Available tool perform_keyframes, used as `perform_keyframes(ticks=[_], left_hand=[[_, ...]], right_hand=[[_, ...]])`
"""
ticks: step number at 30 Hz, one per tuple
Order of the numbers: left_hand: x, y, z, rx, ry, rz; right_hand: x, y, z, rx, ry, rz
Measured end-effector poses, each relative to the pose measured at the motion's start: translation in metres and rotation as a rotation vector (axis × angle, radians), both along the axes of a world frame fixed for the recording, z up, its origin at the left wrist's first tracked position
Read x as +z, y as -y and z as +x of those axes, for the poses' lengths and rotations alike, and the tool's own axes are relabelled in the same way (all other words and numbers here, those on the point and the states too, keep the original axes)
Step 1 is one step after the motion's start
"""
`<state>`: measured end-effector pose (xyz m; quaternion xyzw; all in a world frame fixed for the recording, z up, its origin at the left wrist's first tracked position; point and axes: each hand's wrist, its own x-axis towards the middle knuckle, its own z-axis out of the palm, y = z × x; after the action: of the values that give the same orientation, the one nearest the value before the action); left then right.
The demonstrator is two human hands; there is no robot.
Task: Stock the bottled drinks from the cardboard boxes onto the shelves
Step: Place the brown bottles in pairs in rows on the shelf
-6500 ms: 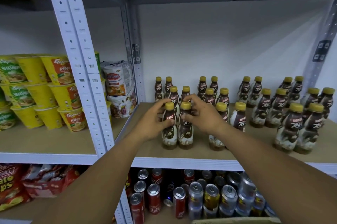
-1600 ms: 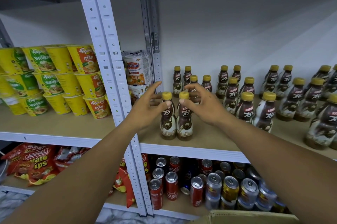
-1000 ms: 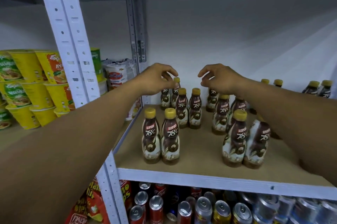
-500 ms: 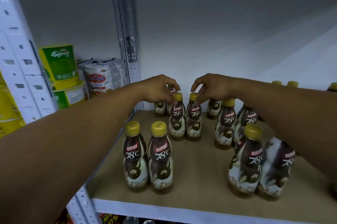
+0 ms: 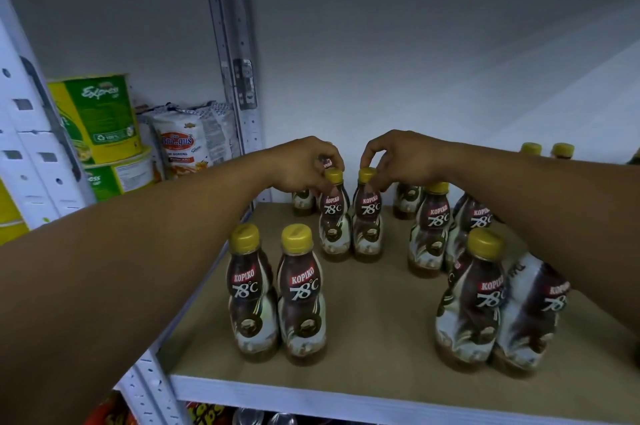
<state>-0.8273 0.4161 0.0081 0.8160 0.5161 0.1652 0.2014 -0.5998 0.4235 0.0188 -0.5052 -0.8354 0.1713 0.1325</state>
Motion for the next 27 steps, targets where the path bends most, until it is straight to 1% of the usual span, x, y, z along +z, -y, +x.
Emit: perform_keyframes(ticks=[3,13,19,27], left_hand=[[0.001,0.003,-0.006,0.017,-0.013,0.007],[-0.004,0.022,-0.041,0.107,0.025,0.034],[-0.013,0.034,-0.054,0.18,0.113,0.043],[-0.015,0.046,-0.059,0.231,0.162,0.044]], right_hand=[[0.001,0.004,-0.004,0.008,0.002,-0.005],[0.004,0.013,-0.033,0.047,-0.012,-0.039],[0.001,0.016,-0.052,0.057,-0.037,-0.027],[-0.003,0.023,-0.072,0.075,-0.089,-0.013]])
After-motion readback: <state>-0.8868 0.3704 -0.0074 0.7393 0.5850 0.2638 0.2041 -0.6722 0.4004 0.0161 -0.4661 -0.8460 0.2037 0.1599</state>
